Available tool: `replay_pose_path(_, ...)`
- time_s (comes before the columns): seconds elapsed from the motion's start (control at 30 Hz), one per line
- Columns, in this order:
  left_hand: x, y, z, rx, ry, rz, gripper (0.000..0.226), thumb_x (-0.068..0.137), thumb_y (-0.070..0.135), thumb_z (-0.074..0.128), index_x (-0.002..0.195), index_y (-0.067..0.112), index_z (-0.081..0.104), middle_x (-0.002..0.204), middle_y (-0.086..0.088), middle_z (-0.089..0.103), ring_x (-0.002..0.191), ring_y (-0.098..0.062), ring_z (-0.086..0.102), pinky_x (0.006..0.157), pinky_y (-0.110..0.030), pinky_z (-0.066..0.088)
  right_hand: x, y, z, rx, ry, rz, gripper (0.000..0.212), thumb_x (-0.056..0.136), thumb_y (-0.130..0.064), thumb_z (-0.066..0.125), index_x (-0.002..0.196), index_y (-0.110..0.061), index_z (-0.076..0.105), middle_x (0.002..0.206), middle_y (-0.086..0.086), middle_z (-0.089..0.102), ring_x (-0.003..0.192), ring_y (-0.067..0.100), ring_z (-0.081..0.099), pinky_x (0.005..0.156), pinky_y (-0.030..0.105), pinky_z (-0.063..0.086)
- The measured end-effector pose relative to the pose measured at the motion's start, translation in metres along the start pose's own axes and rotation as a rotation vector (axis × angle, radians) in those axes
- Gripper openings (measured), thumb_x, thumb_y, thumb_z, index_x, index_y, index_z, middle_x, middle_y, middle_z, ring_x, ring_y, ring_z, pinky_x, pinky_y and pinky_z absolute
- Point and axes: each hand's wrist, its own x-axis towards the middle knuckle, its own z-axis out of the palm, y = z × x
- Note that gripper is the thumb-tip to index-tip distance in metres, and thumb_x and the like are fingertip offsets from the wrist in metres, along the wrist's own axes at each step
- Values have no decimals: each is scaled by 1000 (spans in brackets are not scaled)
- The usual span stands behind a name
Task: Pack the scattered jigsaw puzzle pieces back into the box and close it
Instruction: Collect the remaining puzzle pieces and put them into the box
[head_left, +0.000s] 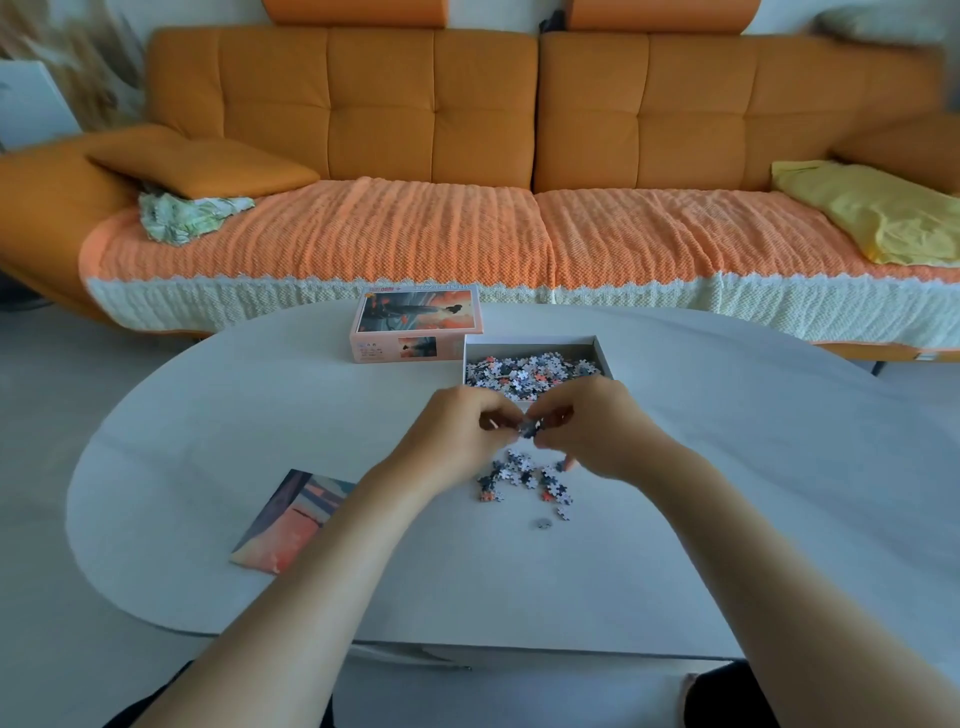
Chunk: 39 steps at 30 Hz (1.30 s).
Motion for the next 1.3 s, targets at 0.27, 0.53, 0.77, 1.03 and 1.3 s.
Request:
replay_pose_path(0.27,39,7,-8,38,155,86,20,93,14,61,108,20,74,94,7,70,81,-6,61,68,-15,45,40,10,-5,-229,283,-90,23,92,-33,56,108,-42,68,95,-9,63,85,18,57,67,30,47)
replay_pose_path(0.53,52,-9,6,338,124,208,25,96,17,55,115,18,71,116,-1,65,107,-21,58,95,-40,45,50,24,3,-280,337,-215,28,95,-16,50,112,-25,71,109,4,63,102,27,54,85,43,49)
replay_pose_path(0.77,40,-15,3,366,82,231,30,96,18,53,124,17,65,122,0,62,113,-23,55,99,-43,41,39,31,7,-328,236,-284,24,95,-25,51,103,-22,74,103,-1,63,101,23,54,89,38,46)
replay_pose_path(1.03,-1,-4,-13,325,13,251,12,88,17,60,96,25,64,94,13,52,75,-1,49,66,-25,40,3,10,6,-269,75,-407,32,87,-6,53,102,-25,74,98,-9,65,83,8,58,78,23,48)
replay_pose_path(1.3,-25,-13,-9,396,-292,43,36,84,33,71,120,34,66,93,16,50,82,-1,47,73,-17,35,-14,20,31,-504,-139,-391,53,86,-4,50,133,-27,52,128,-1,44,112,22,40,88,30,36)
